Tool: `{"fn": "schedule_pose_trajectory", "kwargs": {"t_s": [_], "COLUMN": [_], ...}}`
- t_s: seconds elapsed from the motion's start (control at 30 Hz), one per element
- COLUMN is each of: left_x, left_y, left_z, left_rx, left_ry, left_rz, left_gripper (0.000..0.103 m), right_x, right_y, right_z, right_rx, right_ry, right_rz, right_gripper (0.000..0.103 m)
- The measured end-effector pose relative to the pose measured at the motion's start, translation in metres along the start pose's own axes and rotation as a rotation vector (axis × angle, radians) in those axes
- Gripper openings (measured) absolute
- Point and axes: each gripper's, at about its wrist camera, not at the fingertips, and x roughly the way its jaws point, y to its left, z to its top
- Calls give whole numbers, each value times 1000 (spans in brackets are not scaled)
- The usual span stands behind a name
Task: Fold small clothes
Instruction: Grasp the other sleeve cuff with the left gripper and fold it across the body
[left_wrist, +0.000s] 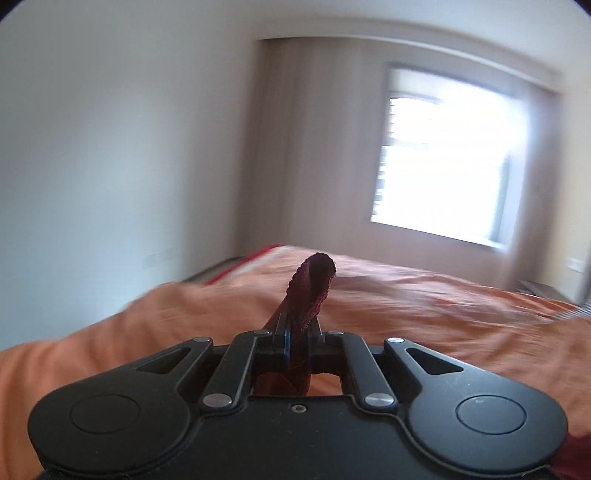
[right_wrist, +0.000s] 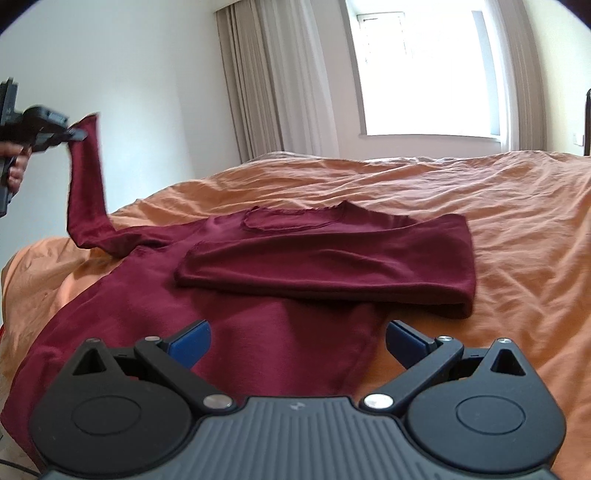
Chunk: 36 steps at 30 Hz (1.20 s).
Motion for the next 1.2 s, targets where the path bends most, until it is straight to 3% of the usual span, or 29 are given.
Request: {"fn": "schedule_pose_trajectory", "kwargs": {"t_s": [0.13,0.3,0.63,0.77,0.83,0.9,1.07,1.2], "left_x": [-4,9,46,56,56,56,49,38], "left_y": [-67,-140,-209,-208,-202,-197,-170,-131], "left_z": [-16,-66,-186,-189,-188,-183,-165,-148], "left_rx": [84,122,220,190,165,160,133,163], "left_ry": [4,87,264,359,378,389,389,361], "left_rz": [-162,-316,-438,-489,-520,-529,-542,-477], "left_gripper": [7,7,8,24,38,61,79,86], "right_x": [-10,-15,-23,-24,-25,-24,-16,-11], "right_y": [-14,-35,-66,-72,-71,-70,-64,-56], "right_z": [-5,-12,-24,-27,-27,-25,-14,-1], "right_rx": [7,37,54,87,91,93,114,133], "right_ry": [-14,-1,16,14,3,-4,-25,-100], "right_rz": [-25,-75,-144,-155,-150,-147,-124,-107], "right_gripper": [103,103,103,103,103,103,103,103]}}
